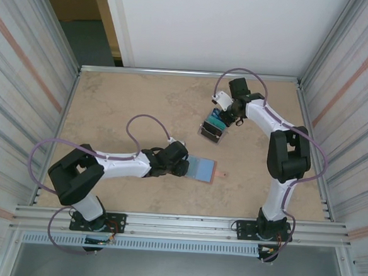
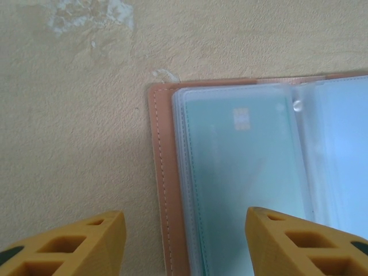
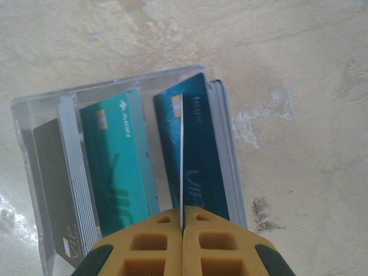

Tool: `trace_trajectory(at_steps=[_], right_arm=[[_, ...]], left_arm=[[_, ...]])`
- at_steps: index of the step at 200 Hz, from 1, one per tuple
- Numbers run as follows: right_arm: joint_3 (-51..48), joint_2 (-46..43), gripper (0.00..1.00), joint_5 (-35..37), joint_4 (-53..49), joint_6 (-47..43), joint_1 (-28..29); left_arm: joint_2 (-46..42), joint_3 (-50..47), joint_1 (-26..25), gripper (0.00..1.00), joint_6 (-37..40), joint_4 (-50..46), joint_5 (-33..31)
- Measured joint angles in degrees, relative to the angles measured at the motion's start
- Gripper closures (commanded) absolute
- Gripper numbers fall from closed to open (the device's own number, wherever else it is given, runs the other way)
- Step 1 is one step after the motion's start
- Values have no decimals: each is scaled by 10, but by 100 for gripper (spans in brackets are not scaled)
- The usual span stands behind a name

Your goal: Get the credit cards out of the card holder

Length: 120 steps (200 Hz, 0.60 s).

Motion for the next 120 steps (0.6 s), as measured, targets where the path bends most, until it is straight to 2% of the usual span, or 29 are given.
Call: trace_trajectory(at_steps=[16,35,79,120], right_arm=[[5,9,70,9,-1,-2,2],[9,14,64,18,-2,2,2],[10,14,63,24,-2,19,6],[-18,-28,64,26,14,89,17]], left_arm=[[-4,0,0,42,0,-4,-4],[-9,0,0,41,0,-7,-9],[-14,0,0,41,0,-8,-13],[-17,0,1,41,0,-5,-13]])
